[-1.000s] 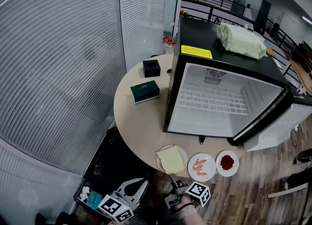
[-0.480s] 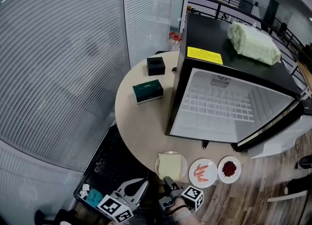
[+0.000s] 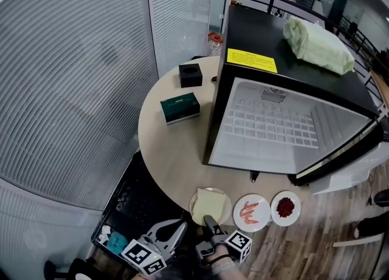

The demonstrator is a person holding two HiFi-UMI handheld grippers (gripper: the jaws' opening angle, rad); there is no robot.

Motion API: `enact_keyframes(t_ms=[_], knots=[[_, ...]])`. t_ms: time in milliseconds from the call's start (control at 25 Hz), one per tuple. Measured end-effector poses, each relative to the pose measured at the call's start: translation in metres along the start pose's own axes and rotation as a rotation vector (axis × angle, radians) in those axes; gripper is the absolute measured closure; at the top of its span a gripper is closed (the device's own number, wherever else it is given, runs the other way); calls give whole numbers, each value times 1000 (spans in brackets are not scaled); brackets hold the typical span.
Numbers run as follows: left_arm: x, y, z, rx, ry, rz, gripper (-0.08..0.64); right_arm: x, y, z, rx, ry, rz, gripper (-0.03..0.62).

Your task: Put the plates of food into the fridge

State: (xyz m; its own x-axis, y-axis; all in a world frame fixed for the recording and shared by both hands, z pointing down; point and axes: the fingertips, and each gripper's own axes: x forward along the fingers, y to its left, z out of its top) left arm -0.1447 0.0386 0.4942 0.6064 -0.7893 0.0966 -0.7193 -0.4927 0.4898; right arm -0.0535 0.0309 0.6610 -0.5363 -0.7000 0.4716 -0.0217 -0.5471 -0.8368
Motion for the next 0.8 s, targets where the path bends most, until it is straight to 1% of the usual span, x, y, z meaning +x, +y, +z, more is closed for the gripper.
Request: enact_keyframes(t_ms=[80,160,200,240,320,400,560,800], knots=[[-1,0,-4,-6,12,2,554,2,1,2,10,-14,21,334],[-2,0,-8,-9,21,7,554,2,6,4,-16,-24,56,344],[-2,1,-10,-10,24,10,554,1,10,3,-36,-25,74,389],[-2,3,-11,-10,25,12,554,0,13,2,-55,-23,92,415],[-2,6,-13,-11,25,16,554,-3,17,-2,-91,-12,131,440],[-2,9,-15,-11,26,22,554,-7,21,-6,-116,-1,165,452],[0,16,-13,-3,18,31,554,-13,28,-9,-154,25,205,471],[6,18,-3,11,-7,30,554,-24,59,-23,-254,99,284,474]])
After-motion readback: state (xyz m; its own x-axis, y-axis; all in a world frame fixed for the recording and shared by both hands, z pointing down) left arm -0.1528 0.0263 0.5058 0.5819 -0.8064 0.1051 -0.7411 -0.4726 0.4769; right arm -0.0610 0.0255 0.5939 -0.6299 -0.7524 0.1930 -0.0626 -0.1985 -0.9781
